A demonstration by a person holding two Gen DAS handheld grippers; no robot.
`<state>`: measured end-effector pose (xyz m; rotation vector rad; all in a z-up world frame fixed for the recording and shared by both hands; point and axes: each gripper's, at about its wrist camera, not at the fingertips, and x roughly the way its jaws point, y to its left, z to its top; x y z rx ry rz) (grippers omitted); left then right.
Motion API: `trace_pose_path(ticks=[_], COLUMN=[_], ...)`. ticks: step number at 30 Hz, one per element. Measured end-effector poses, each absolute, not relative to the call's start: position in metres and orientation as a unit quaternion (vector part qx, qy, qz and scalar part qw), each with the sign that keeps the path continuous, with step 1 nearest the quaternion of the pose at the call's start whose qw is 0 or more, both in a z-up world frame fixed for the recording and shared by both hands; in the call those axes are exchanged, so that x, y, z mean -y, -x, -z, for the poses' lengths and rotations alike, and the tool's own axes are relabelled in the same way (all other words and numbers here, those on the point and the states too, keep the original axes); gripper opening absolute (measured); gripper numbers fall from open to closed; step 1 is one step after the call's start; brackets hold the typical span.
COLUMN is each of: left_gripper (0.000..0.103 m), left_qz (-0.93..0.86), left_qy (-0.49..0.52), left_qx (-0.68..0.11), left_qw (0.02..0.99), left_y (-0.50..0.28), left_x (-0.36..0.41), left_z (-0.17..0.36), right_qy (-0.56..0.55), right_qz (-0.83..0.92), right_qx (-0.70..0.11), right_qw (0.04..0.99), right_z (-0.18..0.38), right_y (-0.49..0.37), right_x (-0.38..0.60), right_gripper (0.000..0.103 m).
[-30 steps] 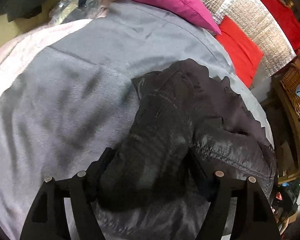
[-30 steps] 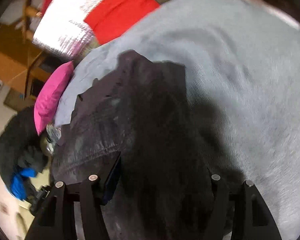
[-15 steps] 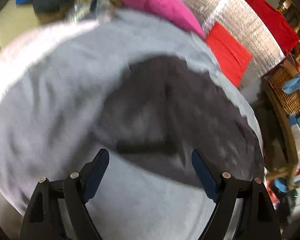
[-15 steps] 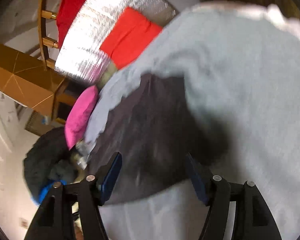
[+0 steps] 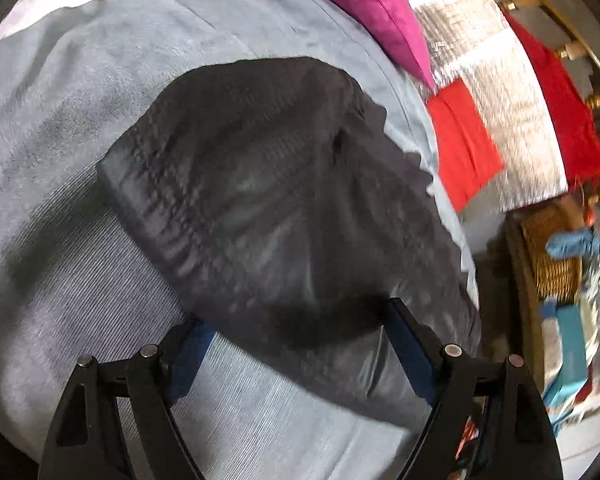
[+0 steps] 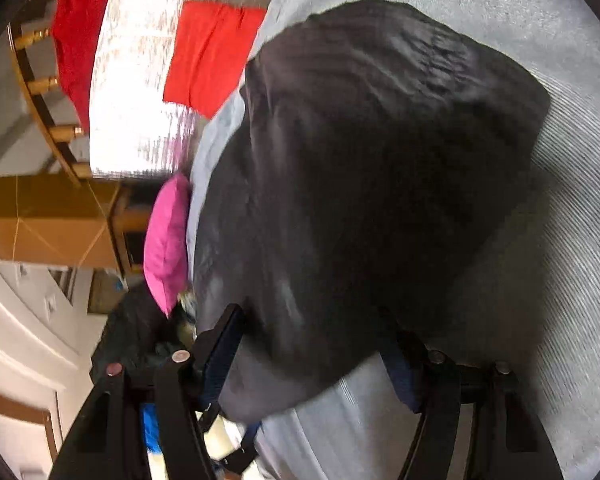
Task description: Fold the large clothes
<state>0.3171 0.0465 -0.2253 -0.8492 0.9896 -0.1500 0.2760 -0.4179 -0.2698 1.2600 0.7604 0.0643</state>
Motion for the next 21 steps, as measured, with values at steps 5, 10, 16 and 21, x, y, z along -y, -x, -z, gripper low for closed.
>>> trace_pose_path(ticks=[5,10,16,21], left_gripper=[0.085,0.056,0.032,0.029], left_qz=[0.064,0.065,0.085,0.089], left_qy=[0.407,0.414,0.375,0.363], left_qx=[-0.439,-0.422,-0.404,-0.398], left_qw=[0.798,0.804,0.83,0.838], left_y=[-0.325,-0.335,-0.331,-0.308], left_x=[-0.04,-0.04,-0.038,-0.049], left_z=[0.23,0.232,0.216,0.203], right_qy=[-0.563,-0.51,-0.412,-0.364], right_qz=[-0.008,0.019,0.039,0.036], right_qx=[-0.321,-0.311,-0.301,-0.293], right_qw=[0.762,0.802,0.859,0.883], right_z=[0.267,0.252,0.224,0.208], right_y=[-0.283,-0.284,-0.281,-0.268], right_x=[0.414,0.401,0.38,0.369], right_gripper=[0.071,0.059,0.042,0.04])
